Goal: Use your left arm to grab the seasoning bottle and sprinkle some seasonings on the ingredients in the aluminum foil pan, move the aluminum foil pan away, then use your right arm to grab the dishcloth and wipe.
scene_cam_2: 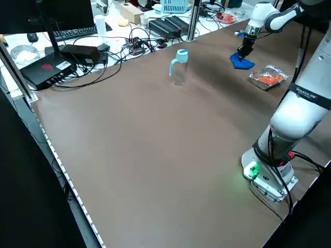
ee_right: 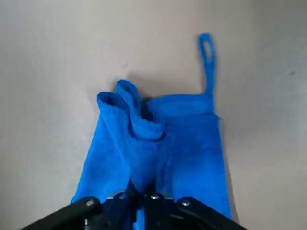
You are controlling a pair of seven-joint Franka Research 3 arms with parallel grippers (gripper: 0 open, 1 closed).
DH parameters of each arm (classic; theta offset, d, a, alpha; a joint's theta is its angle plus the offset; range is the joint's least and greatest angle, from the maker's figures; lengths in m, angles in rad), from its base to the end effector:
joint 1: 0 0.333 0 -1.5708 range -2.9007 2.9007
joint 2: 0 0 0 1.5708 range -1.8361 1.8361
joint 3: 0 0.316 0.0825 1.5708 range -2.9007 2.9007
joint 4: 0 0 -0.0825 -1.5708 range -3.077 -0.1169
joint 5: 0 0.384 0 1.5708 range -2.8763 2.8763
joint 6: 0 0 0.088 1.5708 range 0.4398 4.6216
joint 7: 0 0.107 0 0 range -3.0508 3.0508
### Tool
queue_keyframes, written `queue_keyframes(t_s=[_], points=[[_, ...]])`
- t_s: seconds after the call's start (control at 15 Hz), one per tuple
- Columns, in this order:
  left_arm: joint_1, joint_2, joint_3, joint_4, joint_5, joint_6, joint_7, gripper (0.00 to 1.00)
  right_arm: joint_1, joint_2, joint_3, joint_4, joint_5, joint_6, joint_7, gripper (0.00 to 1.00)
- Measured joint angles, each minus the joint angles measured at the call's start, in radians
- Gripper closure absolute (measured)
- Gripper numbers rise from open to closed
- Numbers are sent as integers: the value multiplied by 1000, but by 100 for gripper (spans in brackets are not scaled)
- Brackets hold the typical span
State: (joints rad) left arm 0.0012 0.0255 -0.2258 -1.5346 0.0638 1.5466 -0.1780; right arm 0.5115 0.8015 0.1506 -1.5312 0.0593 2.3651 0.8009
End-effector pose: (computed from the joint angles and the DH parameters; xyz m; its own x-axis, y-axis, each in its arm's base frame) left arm 0.5478 -0.1163 0.6258 0.9990 -0.0453 -0.0023 -0.0454 -0.9972 -0.0594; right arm 0.5710 0.4248 0.1891 0.9718 -0.2197 -0.0855 -0.2294 -0.9649 -0.1280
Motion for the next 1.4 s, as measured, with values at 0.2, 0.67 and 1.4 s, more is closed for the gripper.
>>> queue_keyframes(t_s=[0.2,0.67,1.4], points=[[-39,-61,84,-39,-37,-9,34,0,27,13,0,3,0,27,66,92],[-44,-63,87,-61,-39,-9,36,0,140,25,-71,20,-3,58,182,92],[-44,-63,92,-62,-39,-8,36,0,-26,30,-63,23,3,91,5,92]])
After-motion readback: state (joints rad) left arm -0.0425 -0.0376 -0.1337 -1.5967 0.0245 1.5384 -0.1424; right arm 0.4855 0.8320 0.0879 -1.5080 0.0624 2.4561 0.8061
